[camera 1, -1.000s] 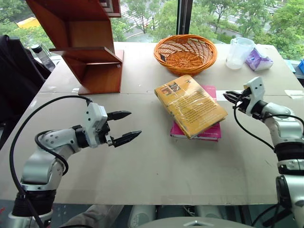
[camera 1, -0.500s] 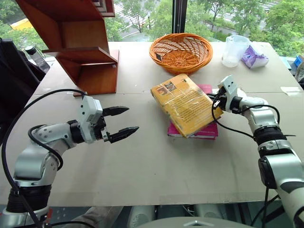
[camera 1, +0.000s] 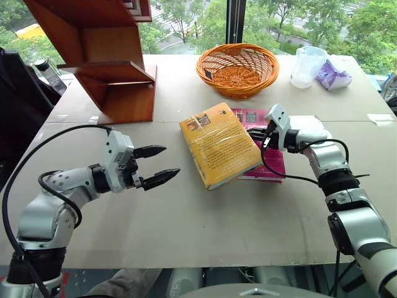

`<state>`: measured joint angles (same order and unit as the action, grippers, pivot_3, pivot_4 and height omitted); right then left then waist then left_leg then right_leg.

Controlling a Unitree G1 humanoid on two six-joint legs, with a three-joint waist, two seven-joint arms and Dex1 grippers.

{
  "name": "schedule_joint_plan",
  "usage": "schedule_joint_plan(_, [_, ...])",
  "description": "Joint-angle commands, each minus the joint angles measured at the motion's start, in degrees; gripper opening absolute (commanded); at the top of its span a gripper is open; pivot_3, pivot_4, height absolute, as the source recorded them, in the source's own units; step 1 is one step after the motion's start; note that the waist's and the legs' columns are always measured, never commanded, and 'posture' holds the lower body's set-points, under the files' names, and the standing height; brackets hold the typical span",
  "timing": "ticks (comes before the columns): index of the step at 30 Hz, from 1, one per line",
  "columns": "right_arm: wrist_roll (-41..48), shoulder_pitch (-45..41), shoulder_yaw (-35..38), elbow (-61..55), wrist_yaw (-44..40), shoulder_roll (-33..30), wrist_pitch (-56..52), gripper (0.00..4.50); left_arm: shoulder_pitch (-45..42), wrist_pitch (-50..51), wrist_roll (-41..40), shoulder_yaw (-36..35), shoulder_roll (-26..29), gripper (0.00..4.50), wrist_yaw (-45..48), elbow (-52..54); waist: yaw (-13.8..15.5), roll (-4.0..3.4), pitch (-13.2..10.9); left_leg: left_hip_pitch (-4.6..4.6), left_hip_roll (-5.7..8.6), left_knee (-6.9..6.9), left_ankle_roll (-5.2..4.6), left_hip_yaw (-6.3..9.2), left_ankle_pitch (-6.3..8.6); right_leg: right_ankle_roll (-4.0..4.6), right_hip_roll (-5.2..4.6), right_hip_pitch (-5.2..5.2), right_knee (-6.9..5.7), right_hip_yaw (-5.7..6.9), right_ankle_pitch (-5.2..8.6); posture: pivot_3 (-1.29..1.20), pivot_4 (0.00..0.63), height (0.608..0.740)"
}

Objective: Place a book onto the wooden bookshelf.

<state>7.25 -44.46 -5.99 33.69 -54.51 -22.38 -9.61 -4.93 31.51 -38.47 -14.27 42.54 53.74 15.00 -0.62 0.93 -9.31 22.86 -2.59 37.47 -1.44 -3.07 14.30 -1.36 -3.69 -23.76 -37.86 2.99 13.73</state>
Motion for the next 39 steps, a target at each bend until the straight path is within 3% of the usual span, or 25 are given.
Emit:
schedule_joint_plan(1, [2.5, 3.42, 4.94, -8.39, 0.76, -4.58, -1.19, 0.08, -2.52, 14.78, -8.83, -1.36, -7.24, 4.5, -12.5, -3.26, 0.6, 0.01, -0.02, 0.02, 0.03, 0.02, 0.0, 0.03, 0.0, -0.01, -0.05, 0.02, 0.0, 0.03, 0.0, 0.0, 0.15, 0.74])
schedule_joint_plan(4, [7.07, 9.45, 7.91, -20.65, -0.5, -8.09, -7.37, 0.8, -4.36, 25.29, -13.45, -0.4, -10.85, 4.5, -16.11, -7.44, 0.56, 0.12, -0.08, 0.09, 0.09, 0.1, 0.0, 0.13, 0.0, -0.04, -0.08, 0.05, 0.0, 0.04, -0.01, 0.0, 0.15, 0.74])
schedule_joint_plan(12, [20.27, 27.18, 15.05, -54.89, 2.04, -14.23, -23.13, 4.36, -14.32, 46.0, -24.02, -5.1, -18.34, 4.5, -24.05, -21.65, 1.21, 0.06, -0.02, -0.1, 0.27, 0.15, 0.01, 0.34, -0.01, -0.06, -0.01, 0.24, -0.08, 0.25, 0.0, 0.0, 0.15, 0.74])
schedule_joint_plan(17, [28.12, 33.13, 17.61, -68.85, 7.23, -14.66, -30.47, 4.44, -20.71, 52.68, -24.27, -6.5, -23.03, 4.5, -29.19, -28.14, 1.39, 0.09, -0.02, 0.01, 0.35, 0.45, 0.01, 0.38, -0.01, -0.09, -0.07, 0.32, -0.06, 0.26, 0.0, 0.0, 0.15, 0.74])
schedule_joint_plan(22, [28.93, 32.81, 15.69, -72.12, 11.02, -14.7, -32.28, 4.44, -24.12, 54.5, -21.76, -5.18, -26.68, 4.5, -30.93, -33.16, 1.74, 0.11, 0.02, 0.0, 0.39, 0.66, 0.0, 0.44, 0.0, -0.22, -0.06, 0.41, -0.07, 0.28, 0.0, 0.0, 0.15, 0.74])
schedule_joint_plan(27, [30.76, 33.81, 16.36, -73.46, 13.37, -14.36, -33.01, 4.44, -28.2, 51.22, -20.58, -9.07, -29.88, 4.5, -33.54, -38.62, 3.03, 0.08, 0.05, 0.03, 0.48, 0.82, -0.03, 0.62, 0.01, -0.19, -0.07, 0.57, -0.02, 0.29, -0.01, 0.0, 0.15, 0.74])
schedule_joint_plan(32, [32.44, 36.15, 16.96, -73.8, 13.61, -15.49, -32.78, 4.5, -27.37, 52.4, -20.87, -11.08, -31.5, 3.08, -35.08, -37.48, 2.54, 0.12, 0.05, 0.07, 0.48, 0.83, -0.08, 0.7, 0.04, -0.14, -0.03, 0.61, 0.02, 0.24, -0.04, 0.0, 0.15, 0.74])
schedule_joint_plan(36, [33.11, 35.69, 16.62, -72.91, 13.97, -15.43, -32.05, 4.5, -26.16, 50.94, -21.37, -12.51, -33.27, 1.2, -36.09, -35.82, 1.94, 0.12, 0.05, 0.05, 0.44, 0.81, -0.07, 0.71, 0.04, -0.14, 0.0, 0.6, -0.01, 0.24, -0.03, 0.0, 0.15, 0.74])
schedule_joint_plan(39, [33.48, 35.49, 16.85, -72.35, 14.15, -15.2, -31.28, 4.5, -25.98, 47.58, -20.87, -11.21, -33.52, 0.09, -34.47, -30.85, 2.03, 0.13, 0.05, 0.05, 0.46, 0.83, -0.08, 0.76, 0.04, -0.16, -0.03, 0.63, 0.0, 0.28, -0.02, 0.0, 0.15, 0.74])
